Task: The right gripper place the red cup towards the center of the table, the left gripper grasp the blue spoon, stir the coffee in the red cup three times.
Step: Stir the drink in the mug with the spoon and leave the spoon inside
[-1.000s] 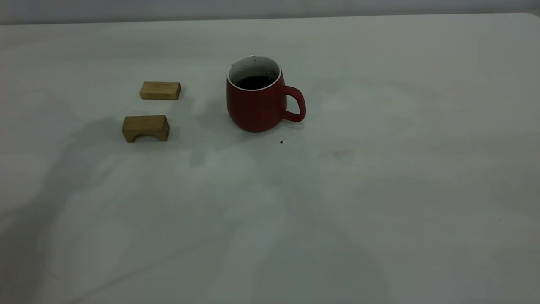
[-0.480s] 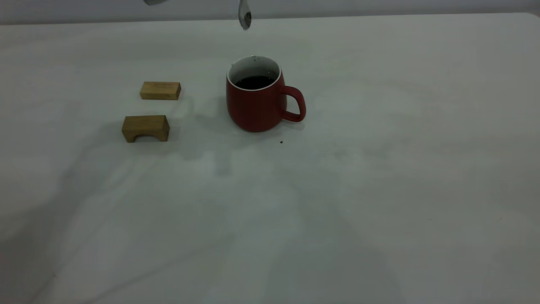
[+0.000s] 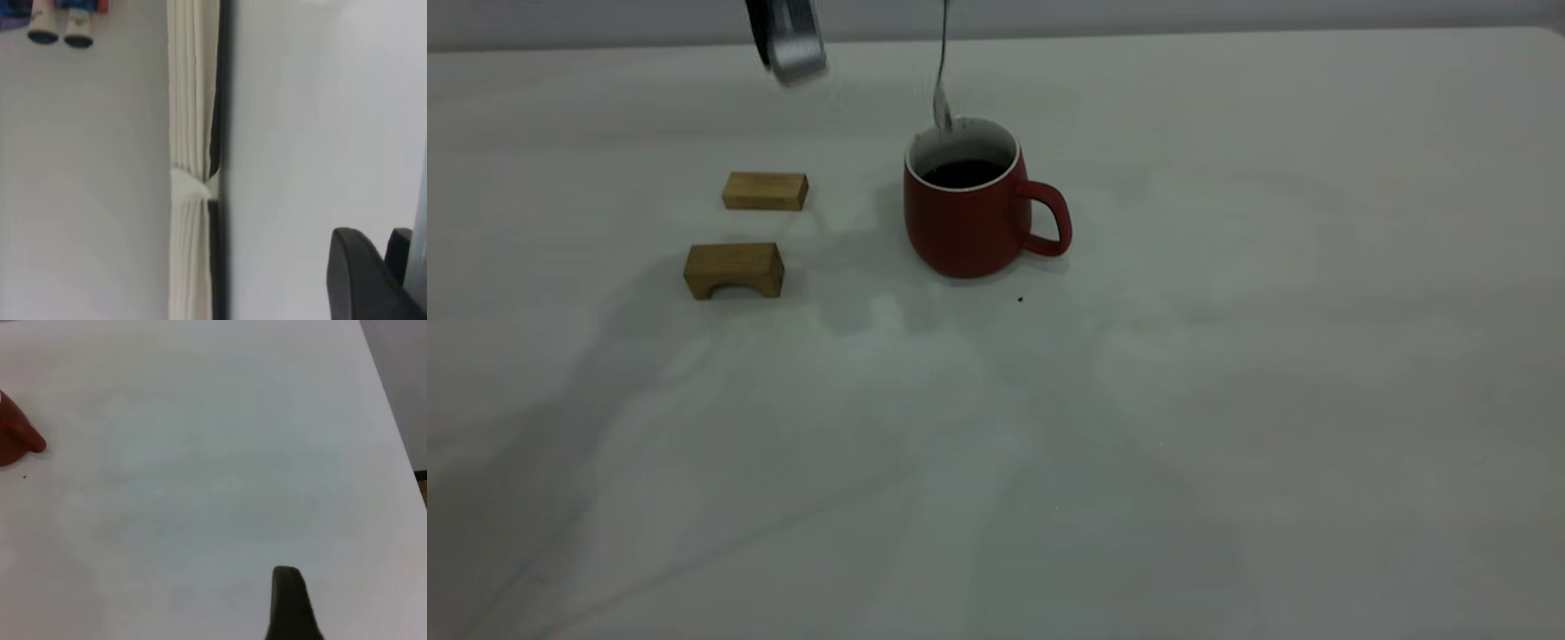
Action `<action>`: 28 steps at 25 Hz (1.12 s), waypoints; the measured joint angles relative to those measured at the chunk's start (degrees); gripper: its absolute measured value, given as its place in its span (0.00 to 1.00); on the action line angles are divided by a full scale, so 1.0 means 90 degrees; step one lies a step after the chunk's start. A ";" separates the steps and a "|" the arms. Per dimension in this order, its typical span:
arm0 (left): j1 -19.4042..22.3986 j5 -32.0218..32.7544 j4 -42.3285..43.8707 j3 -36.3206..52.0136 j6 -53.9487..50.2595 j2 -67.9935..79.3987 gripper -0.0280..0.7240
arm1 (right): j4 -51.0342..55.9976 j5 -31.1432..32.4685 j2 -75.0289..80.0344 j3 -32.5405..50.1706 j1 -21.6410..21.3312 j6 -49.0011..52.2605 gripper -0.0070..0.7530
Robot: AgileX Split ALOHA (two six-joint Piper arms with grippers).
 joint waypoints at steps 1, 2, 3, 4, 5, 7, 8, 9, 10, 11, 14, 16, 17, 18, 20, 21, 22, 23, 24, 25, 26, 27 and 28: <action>0.0000 -0.0074 -0.0008 -0.0059 0.0000 0.0089 0.21 | 0.0000 0.0000 0.0000 0.0000 0.0000 0.0000 0.72; 0.0000 -0.0121 -0.0025 -0.0140 0.0021 0.0193 0.21 | 0.0000 0.0000 0.0000 0.0000 0.0000 0.0000 0.72; 0.0000 -0.0145 -0.0041 -0.0227 0.0075 0.0296 0.21 | 0.0000 0.0000 0.0000 0.0000 0.0000 0.0000 0.72; 0.0000 -0.0158 -0.0050 -0.0353 0.0148 0.0410 0.21 | 0.0000 0.0000 0.0000 0.0000 0.0000 0.0000 0.72; 0.0000 -0.0164 -0.0059 -0.0500 0.0199 0.0511 0.21 | 0.0000 0.0000 0.0000 0.0000 0.0000 0.0000 0.72; -0.0013 -0.0187 -0.0079 -0.0769 0.0213 0.0751 0.21 | 0.0000 0.0000 0.0000 0.0000 0.0000 0.0000 0.72; -0.0021 -0.0186 -0.0079 -0.0896 0.0199 0.0839 0.21 | 0.0000 0.0000 0.0000 0.0000 0.0000 0.0000 0.72; -0.0034 -0.0186 -0.0086 -0.0993 0.0174 0.0933 0.21 | 0.0000 0.0000 0.0000 0.0000 0.0000 0.0000 0.72; -0.0048 -0.0186 -0.0091 -0.1041 0.0141 0.1012 0.21 | 0.0000 0.0000 0.0000 0.0000 0.0000 0.0000 0.72; -0.0056 -0.0186 -0.0091 -0.1074 0.0128 0.1082 0.21 | 0.0000 0.0000 0.0000 0.0000 0.0000 0.0000 0.72; -0.0064 -0.0179 -0.0091 -0.1081 0.0120 0.1289 0.21 | 0.0000 0.0000 0.0000 0.0000 0.0000 0.0000 0.72; -0.0064 -0.0105 -0.0079 -0.1081 0.0180 0.1437 0.21 | 0.0000 0.0000 0.0000 0.0000 0.0000 0.0000 0.72; -0.0064 -0.0061 -0.0079 -0.1081 0.0194 0.1501 0.21 | 0.0000 0.0000 0.0000 0.0000 0.0000 0.0000 0.72; -0.0064 -0.0032 -0.0070 -0.1081 0.0193 0.1553 0.21 | 0.0000 0.0000 0.0000 0.0000 0.0000 0.0000 0.72; -0.0041 -0.0032 -0.0032 -0.1081 0.0193 0.1597 0.21 | 0.0000 0.0000 0.0000 0.0000 0.0000 0.0000 0.72; -0.0010 -0.0039 -0.0016 -0.1081 0.0193 0.1615 0.21 | 0.0000 0.0000 0.0000 0.0000 0.0000 0.0000 0.72; 0.0018 -0.0067 0.0005 -0.1081 0.0193 0.1615 0.21 | 0.0000 0.0000 0.0000 0.0000 0.0000 0.0000 0.72; 0.0065 -0.0105 0.0015 -0.1081 0.0193 0.1615 0.21 | 0.0000 0.0000 0.0000 0.0000 0.0000 0.0000 0.72; 0.0093 -0.0141 0.0001 -0.1091 0.0200 0.1615 0.21 | 0.0000 0.0000 0.0000 0.0000 0.0000 0.0000 0.72; 0.0123 -0.0200 -0.0026 -0.1123 0.0237 0.1630 0.21 | 0.0000 0.0000 0.0000 0.0000 0.0000 0.0000 0.72; 0.0129 -0.0232 -0.0059 -0.1205 0.0303 0.1659 0.21 | 0.0000 0.0000 0.0000 0.0000 0.0000 0.0000 0.72; 0.0131 -0.0238 -0.0082 -0.1320 0.0340 0.1707 0.21 | 0.0000 0.0000 0.0000 0.0000 0.0000 0.0000 0.72; 0.0125 -0.0238 -0.0088 -0.1432 0.0364 0.1768 0.21 | 0.0000 0.0000 0.0000 0.0000 0.0000 0.0000 0.72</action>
